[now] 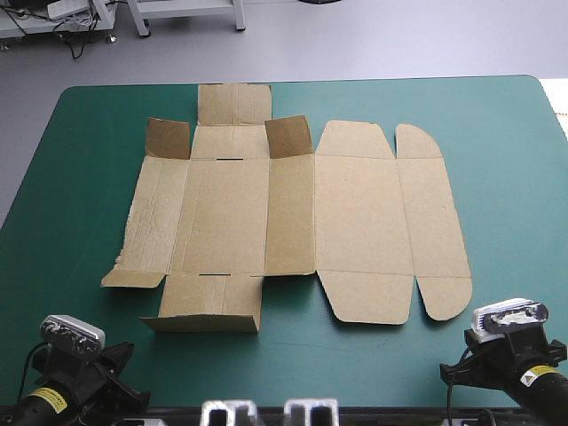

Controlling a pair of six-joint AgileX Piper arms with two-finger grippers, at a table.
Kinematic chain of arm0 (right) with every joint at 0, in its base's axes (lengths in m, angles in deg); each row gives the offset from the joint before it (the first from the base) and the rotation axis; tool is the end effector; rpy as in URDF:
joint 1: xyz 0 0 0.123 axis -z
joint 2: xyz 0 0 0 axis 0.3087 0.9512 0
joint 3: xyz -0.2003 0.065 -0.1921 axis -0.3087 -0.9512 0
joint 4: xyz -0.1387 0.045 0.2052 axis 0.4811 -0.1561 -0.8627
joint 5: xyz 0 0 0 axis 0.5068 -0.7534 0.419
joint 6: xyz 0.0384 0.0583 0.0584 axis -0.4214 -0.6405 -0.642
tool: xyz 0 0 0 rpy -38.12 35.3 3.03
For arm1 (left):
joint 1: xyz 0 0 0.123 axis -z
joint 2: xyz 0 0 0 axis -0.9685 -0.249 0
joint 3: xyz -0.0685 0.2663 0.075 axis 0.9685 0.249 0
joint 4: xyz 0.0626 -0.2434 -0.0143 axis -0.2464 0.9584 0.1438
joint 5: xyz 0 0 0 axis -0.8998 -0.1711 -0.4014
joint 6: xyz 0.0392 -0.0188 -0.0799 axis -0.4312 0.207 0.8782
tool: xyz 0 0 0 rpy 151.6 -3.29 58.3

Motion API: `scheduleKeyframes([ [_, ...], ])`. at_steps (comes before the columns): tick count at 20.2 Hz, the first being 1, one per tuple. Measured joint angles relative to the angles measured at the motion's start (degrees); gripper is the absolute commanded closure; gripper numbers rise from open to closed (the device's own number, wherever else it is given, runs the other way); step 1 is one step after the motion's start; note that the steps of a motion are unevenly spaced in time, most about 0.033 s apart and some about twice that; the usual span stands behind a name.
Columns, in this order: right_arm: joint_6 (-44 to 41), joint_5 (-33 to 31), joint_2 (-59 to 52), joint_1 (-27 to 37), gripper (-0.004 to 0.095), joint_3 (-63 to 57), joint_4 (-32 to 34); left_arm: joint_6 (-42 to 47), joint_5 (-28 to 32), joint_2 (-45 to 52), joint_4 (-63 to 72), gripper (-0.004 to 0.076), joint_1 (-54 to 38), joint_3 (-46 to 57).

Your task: Fold the box

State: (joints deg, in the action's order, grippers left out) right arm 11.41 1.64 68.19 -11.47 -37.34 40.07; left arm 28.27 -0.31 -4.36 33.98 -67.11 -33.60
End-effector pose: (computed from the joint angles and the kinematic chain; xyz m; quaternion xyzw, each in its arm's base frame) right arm 0.0440 0.0170 0.2694 -0.0868 0.9166 0.0517 0.3869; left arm 0.0206 -0.0176 0.2672 0.1561 0.9029 -0.0770 0.3929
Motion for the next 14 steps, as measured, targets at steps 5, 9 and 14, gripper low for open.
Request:
scheduleKeyframes([
  [5, 0.0, 0.0, 0.0, 0.0, 0.0927, 0.0, 0.0, -0.07, 0.0, 0.0, 0.0, 0.0734, 0.0, -0.32],
  [9, 0.0, 0.0, 0.0, 0.0, 0.0927, 0.0, 0.0, -1.22, 0.28, -2.96, -0.13, 0.0734, 0.0, -7.47],
  [14, 0.0, 0.0, 0.0, 0.0, 0.0927, 0.0, 0.0, -2.7, 3.06, -14.17, -3.97, 0.0734, 0.0, -19.92],
])
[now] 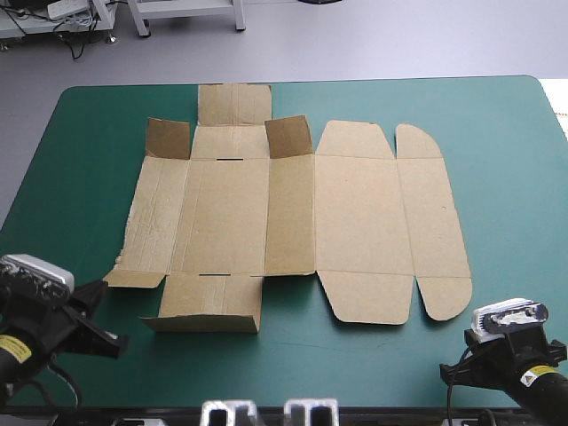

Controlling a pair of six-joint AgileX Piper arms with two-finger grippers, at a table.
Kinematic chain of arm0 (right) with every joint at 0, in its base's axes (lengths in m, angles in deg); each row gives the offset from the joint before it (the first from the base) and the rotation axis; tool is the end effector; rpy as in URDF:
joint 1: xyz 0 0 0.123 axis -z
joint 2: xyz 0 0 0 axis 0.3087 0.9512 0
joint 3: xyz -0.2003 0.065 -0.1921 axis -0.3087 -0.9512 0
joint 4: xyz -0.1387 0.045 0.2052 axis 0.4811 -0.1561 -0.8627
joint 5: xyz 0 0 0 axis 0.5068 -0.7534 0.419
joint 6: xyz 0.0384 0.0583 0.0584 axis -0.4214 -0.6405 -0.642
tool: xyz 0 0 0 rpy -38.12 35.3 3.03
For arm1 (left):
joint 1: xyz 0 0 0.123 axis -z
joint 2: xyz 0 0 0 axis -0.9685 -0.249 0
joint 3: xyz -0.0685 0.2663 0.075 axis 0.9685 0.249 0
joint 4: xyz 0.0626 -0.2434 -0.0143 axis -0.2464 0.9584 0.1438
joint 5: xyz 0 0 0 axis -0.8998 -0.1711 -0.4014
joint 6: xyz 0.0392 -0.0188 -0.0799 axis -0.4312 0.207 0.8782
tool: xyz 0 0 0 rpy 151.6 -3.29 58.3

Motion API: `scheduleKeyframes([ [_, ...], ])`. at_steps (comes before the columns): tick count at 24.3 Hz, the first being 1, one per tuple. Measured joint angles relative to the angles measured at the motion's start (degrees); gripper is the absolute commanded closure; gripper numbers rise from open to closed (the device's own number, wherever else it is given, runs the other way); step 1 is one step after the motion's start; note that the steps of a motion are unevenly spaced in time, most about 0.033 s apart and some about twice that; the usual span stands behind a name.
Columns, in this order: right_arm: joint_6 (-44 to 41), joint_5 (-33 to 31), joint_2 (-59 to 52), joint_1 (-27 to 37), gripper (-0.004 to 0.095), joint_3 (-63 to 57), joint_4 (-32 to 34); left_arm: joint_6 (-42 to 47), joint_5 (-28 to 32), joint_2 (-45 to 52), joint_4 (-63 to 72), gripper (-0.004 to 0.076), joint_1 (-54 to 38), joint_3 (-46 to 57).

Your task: Fold the box

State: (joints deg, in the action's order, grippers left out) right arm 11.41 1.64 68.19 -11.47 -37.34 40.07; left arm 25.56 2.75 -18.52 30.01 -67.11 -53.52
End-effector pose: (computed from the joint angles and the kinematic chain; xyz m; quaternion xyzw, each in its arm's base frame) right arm 0.0440 0.0170 0.2694 -0.0868 0.9166 0.0517 0.3869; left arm 0.0496 -0.0160 0.3621 0.1739 0.8685 -0.0297 0.4632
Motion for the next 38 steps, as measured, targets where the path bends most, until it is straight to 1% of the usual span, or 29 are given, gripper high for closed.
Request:
scheduleKeyframes([
  [4, 0.0, 0.0, 0.0, 0.0, 0.0927, 0.0, 0.0, 0.97, 5.26, -7.81, -6.5, 0.0734, 0.0, -6.21],
  [5, 0.0, 0.0, 0.0, 0.0, 0.0927, 0.0, 0.0, 3.62, 6.58, -10.28, -10.97, 0.0734, 0.0, -8.14],
  [7, 0.0, 0.0, 0.0, 0.0, 0.0927, 0.0, 0.0, 7.4, 7.31, -13.66, -16.4, 0.0734, 0.0, -9.98],
  [10, 0.0, 0.0, 0.0, 0.0, 0.0927, 0.0, 0.0, 12.56, 7.38, -17.93, -25.24, 0.0734, 0.0, -11.88],
  [13, 0.0, 0.0, 0.0, 0.0, 0.0927, 0.0, 0.0, 16.11, 5.92, -21.72, -32.33, 0.0734, 0.0, -12.68],
  [18, 0.0, 0.01, 0.0, 0.0, 0.0927, 0.0, 0.0, 21.23, 4.25, -27.66, -39.63, 0.0732, -0.45, -12.83],
  [19, 0.0, 0.01, 0.0, 0.0, 0.0927, 0.0, 0.0, 22.04, 4.25, -28.94, -40.07, 0.0716, -1.25, -12.87],
  [21, 0.0, 0.01, 0.0, 0.0, 0.0927, 0.0, 0.0, 23.31, 5.12, -32.94, -38.91, 0.0709, -6.11, -13.62],
  [23, 0.0, 0.01, 0.0, 0.0, 0.0927, 0.0, 0.0, 22.56, 7.2, -36.47, -33.82, 0.0709, -13.64, -14.52],
  [24, 0.0, 0.01, 0.0, 0.0, 0.0927, 0.0, 0.0, 19.21, 8.47, -38.77, -26.83, 0.0709, -19.98, -15.09],
  [28, 0.0, 0.01, 0.0, 0.0, 0.0927, 0.0, 0.0, 9.31, 9.32, -43.04, -8.72, 0.0709, -31.44, -15.5],
  [30, 0.0, 0.01, 0.0, 0.0, 0.0927, 0.0, 0.0, -1.96, 7.86, -48.75, 9.58, 0.0709, -40.61, -15.5],
  [32, 0.0, 0.01, 0.0, 0.0, 0.0927, 0.0, 0.0, -8.33, 5.36, -52.68, 18.51, 0.0709, -43.88, -15.5],
  [33, 0.0, 0.01, 0.0, 0.0, 0.0927, 0.0, 0.0, -10.54, 4.27, -54.02, 20.92, 0.0709, -44.53, -15.5],
  [35, 0.0, 0.01, 0.0, 0.0, 0.0927, 0.0, 0.0, -17.99, 0.08, -57.9, 27.75, 0.0712, -45.17, -15.56],
  [36, 0.0, 0.01, 0.0, 0.0, 0.0927, 0.0, 0.0, -23.52, -4.03, -60.61, 32.23, 0.0712, -45.17, -15.62],
  [38, 0.0, 0.01, 0.0, 0.0, 0.0927, 0.0, 0.0, -26.74, -6.29, -63.51, 35.93, 0.0712, -45.17, -15.62],
])
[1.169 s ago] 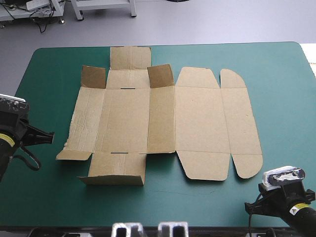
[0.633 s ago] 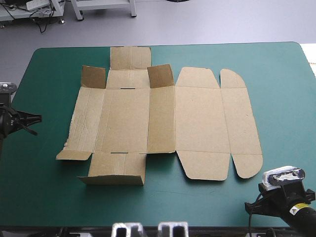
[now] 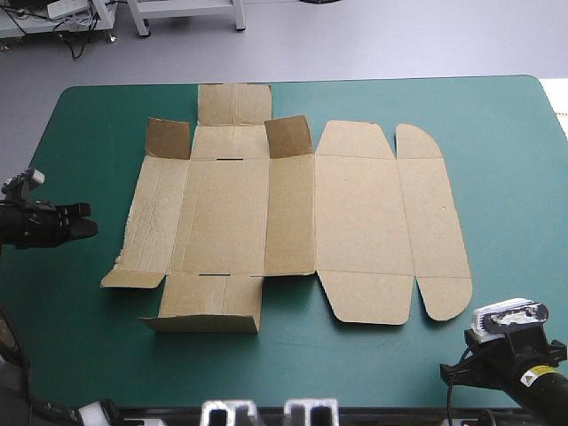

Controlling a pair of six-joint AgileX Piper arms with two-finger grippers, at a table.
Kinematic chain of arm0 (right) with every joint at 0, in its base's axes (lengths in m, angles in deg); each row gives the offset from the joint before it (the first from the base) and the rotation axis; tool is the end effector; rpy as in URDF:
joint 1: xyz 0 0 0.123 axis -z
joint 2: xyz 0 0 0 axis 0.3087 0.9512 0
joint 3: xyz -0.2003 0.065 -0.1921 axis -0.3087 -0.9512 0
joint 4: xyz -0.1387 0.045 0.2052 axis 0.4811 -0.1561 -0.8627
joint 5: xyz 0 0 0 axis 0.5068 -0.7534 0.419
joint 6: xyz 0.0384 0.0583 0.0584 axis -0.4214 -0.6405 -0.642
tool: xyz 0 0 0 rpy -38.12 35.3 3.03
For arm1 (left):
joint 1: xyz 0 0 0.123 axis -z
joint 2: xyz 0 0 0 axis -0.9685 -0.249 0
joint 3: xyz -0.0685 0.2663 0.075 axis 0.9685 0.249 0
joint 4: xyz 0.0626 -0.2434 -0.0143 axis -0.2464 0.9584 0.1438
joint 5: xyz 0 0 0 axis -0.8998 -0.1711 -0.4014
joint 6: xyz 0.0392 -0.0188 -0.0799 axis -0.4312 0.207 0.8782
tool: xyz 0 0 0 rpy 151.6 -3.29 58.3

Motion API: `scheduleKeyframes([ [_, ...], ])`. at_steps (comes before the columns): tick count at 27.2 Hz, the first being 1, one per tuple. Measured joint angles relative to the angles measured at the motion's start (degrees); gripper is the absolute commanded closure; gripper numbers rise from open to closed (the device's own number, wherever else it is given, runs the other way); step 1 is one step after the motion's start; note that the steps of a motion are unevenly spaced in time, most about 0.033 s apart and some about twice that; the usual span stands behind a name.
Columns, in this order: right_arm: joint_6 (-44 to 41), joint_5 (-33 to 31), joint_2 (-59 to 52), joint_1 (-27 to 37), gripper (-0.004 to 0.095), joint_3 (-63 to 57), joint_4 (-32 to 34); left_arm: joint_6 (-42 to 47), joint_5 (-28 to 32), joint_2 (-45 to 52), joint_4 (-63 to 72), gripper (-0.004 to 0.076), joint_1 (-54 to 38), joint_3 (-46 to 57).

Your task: Fold the box

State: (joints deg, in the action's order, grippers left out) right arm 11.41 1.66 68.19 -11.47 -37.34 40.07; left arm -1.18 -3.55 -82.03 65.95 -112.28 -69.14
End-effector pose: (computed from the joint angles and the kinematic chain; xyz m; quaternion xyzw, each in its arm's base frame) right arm 0.0440 0.0170 0.2694 -0.0868 0.9165 0.0517 0.3871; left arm 0.2639 0.1262 0.2650 -0.0966 0.9378 -0.2555 0.2143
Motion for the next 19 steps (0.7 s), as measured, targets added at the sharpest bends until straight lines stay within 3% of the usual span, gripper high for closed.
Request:
scheduleKeyframes([
  [5, 0.0, 0.0, 0.0, 0.0, 0.0927, 0.0, 0.0, -2.37, -0.46, -4.67, 3.07, 0.0699, 0.0, 0.0],
  [10, 0.0, 0.0, 0.0, 0.0, 0.0927, 0.0, 0.0, -6.66, -0.6, -4.86, 2.24, 0.0517, 0.0, -0.47],
  [14, 0.0, 0.0, 0.0, 0.0, 0.0927, 0.0, 0.0, -7.89, -0.65, -4.86, 2.24, 0.031, 0.0, -0.47],
  [19, 0.0, 0.0, 0.0, 0.0, 0.0927, 0.0, 0.0, -7.64, -0.71, -5.47, 2.36, 0.0287, 0.0, -0.47],
])
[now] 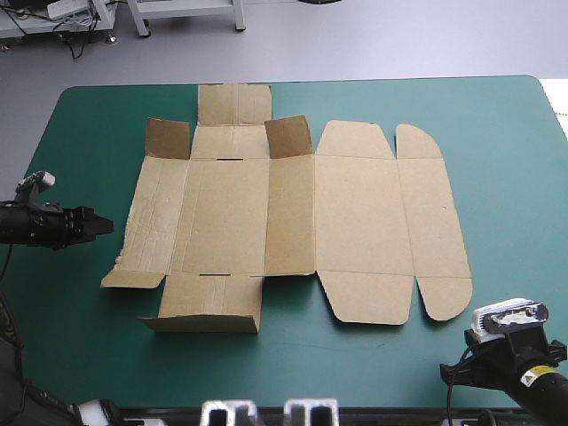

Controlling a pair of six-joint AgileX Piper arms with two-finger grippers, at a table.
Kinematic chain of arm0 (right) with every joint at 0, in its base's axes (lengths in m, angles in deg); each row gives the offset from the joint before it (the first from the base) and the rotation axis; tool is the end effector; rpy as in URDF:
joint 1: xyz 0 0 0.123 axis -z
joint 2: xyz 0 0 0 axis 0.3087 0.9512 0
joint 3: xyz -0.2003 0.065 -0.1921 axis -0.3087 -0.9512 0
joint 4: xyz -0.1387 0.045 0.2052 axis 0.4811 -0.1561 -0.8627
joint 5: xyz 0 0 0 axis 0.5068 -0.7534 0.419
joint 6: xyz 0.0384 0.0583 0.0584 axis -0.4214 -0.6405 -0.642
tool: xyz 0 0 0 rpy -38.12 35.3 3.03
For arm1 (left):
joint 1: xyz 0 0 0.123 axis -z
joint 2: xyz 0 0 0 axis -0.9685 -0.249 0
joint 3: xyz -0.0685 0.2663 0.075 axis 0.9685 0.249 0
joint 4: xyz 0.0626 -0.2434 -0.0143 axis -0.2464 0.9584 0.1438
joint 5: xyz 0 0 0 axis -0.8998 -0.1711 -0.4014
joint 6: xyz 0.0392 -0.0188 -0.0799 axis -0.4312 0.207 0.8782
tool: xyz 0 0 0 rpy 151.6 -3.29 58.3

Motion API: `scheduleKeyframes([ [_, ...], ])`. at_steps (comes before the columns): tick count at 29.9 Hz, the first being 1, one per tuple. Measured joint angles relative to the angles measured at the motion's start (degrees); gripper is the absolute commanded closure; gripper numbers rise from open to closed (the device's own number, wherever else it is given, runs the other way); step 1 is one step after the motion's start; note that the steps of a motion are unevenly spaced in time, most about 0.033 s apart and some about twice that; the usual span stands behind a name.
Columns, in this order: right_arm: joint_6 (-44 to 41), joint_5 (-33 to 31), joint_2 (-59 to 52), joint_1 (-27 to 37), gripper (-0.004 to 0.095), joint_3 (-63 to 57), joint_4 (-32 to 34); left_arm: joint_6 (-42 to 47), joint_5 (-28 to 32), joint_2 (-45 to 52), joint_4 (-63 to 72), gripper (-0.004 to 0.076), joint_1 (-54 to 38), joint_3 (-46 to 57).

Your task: Fold the box

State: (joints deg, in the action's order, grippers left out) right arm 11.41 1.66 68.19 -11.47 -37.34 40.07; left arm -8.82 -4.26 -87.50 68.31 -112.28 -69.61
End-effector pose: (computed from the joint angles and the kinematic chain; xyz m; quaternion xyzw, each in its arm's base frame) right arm 0.0440 0.0170 0.2694 -0.0868 0.9165 0.0517 0.3871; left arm 0.2765 0.1321 0.2413 -0.0548 0.9359 -0.2810 0.2053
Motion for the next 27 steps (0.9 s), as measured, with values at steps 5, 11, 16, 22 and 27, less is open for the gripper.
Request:
scheduleKeyframes([
  [5, 0.0, 0.0, 0.0, 0.0, 0.0927, 0.0, 0.0, 1.13, 0.07, -3.02, 0.27, 0.0287, 0.19, 0.0],
  [11, 0.0, 0.0, 0.0, 0.0, 0.0927, 0.0, 0.05, 1.84, 0.13, -5.92, 0.04, 0.0287, 1.9, 0.0],
  [16, 0.0, 0.0, 0.0, 0.0, 0.0927, 0.0, 0.05, 3.03, 0.31, -8.01, -1.01, 0.0288, 4.73, 0.0],
  [22, 0.0, 0.0, 0.0, 0.0, 0.0927, 0.0, 0.05, 3.83, -0.43, -9.43, -1.89, 0.033, 7.73, -1.07],
  [27, 0.0, 0.0, 0.0, 0.0, 0.0927, 0.0, 0.05, 4.79, -0.85, -10.62, -1.71, 0.0347, 9.28, -1.53],
])
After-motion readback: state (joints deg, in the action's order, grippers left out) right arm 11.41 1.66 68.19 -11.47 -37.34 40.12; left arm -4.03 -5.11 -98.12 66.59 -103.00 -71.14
